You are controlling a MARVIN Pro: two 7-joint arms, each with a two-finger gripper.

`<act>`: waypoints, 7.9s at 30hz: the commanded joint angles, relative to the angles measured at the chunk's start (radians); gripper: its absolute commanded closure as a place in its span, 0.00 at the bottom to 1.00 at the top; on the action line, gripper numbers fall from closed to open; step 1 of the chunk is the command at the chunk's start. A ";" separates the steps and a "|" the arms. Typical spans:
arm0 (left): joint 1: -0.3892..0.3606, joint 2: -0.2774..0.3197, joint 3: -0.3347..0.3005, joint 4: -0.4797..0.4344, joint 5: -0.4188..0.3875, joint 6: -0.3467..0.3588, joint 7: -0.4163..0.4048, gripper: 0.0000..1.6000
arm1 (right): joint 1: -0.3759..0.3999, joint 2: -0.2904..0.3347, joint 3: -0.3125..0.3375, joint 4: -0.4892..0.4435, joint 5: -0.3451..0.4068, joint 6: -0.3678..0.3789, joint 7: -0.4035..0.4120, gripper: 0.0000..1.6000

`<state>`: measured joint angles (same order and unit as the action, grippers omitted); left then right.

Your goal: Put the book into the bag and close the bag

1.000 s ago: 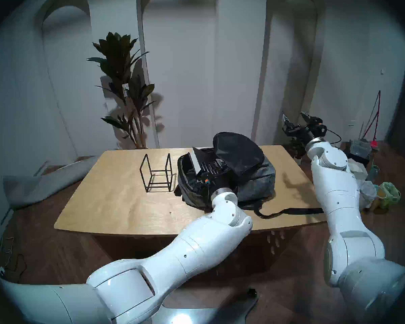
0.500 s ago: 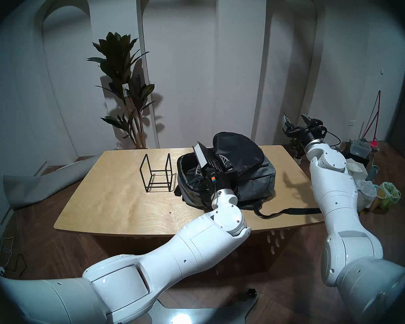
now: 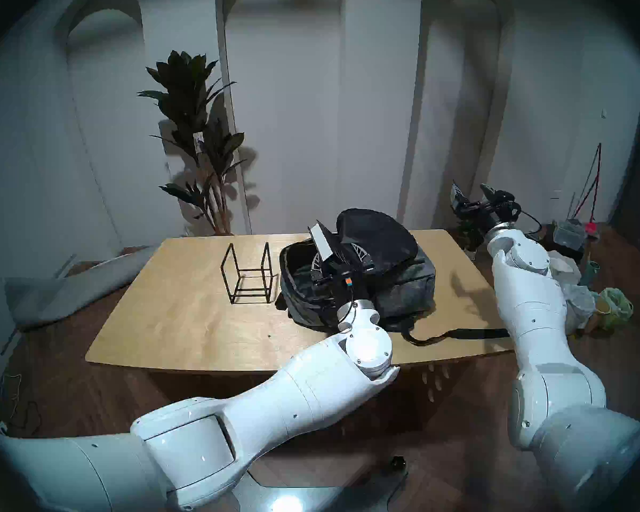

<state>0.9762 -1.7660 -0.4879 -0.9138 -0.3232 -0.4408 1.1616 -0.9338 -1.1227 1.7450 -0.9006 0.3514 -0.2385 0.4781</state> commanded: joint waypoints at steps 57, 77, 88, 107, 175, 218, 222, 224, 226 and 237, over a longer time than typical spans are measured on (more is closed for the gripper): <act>-0.009 0.586 -0.197 -0.574 0.073 0.147 0.091 0.00 | -0.198 -0.023 -0.018 -0.345 0.035 0.292 0.014 0.00; 0.008 0.780 -0.203 -0.645 0.076 0.207 -0.008 0.00 | -0.258 0.006 -0.058 -0.477 0.030 0.359 0.044 0.00; 0.014 0.866 -0.198 -0.694 0.075 0.232 -0.070 0.00 | -0.255 0.045 -0.012 -0.560 0.028 0.383 0.031 0.00; 0.039 1.034 -0.185 -0.807 0.057 0.281 -0.237 0.00 | -0.278 0.087 0.031 -0.668 0.005 0.528 -0.025 0.00; -0.051 1.404 -0.261 -1.060 -0.532 0.653 -1.117 0.00 | -0.199 -0.075 0.007 -0.656 0.231 1.198 -0.292 0.00; -0.021 1.380 -0.336 -1.026 -0.793 0.635 -1.048 0.00 | -0.139 -0.161 -0.103 -0.598 0.576 1.198 -0.731 0.00; -0.014 1.390 -0.335 -1.040 -0.804 0.627 -1.031 0.00 | -0.137 -0.159 -0.116 -0.603 0.627 1.198 -0.773 0.00; -0.012 1.394 -0.334 -1.048 -0.808 0.624 -1.024 0.00 | -0.135 -0.156 -0.122 -0.612 0.651 1.198 -0.793 0.00; -0.010 1.397 -0.334 -1.054 -0.813 0.620 -1.017 0.00 | -0.131 -0.153 -0.127 -0.620 0.674 1.198 -0.811 0.00; -0.003 1.412 -0.333 -1.078 -0.834 0.596 -0.988 0.00 | -0.112 -0.113 -0.151 -0.662 0.817 1.198 -0.930 0.00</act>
<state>0.9790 -0.3644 -0.8010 -1.9741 -1.1563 0.1823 0.1620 -1.0791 -1.2628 1.6005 -1.5127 1.0842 0.9625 -0.4037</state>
